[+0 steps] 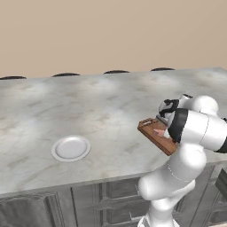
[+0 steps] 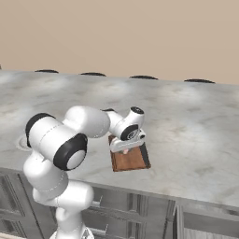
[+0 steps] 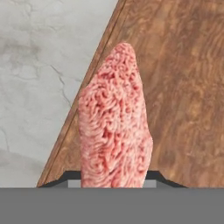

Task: Pick up the knife from the drawer and place it on the cutting board. Then place the meat from the plate to the cutting board.

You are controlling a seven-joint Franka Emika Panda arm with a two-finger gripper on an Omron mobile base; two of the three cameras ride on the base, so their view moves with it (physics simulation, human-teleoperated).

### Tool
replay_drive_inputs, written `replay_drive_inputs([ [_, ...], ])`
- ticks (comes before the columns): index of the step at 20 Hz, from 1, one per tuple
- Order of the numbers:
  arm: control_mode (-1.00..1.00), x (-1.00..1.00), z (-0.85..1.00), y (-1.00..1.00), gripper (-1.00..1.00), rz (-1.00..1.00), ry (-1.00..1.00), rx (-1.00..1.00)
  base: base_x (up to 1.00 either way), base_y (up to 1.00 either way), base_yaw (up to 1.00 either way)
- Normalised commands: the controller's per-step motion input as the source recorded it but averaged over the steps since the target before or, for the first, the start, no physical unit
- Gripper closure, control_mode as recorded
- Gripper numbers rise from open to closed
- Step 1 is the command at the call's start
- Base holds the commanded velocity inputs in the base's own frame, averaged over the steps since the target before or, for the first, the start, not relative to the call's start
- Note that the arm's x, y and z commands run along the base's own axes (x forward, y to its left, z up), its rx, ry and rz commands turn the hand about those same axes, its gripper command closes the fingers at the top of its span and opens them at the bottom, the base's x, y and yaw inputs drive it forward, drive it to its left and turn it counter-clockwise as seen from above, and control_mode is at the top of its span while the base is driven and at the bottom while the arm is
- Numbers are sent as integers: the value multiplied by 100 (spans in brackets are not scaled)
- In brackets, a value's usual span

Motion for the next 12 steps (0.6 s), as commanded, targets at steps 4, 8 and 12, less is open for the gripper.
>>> replay_drive_inputs([
  [4, -100, 26, 0, 0, 100, 0, 0, 1, 0, 0, 0],
  [8, -100, 23, 0, 0, 100, 0, 0, 0, 0, 0, 0],
  [12, -100, 18, -3, 0, 100, 0, 0, 0, 0, 0, 0],
])
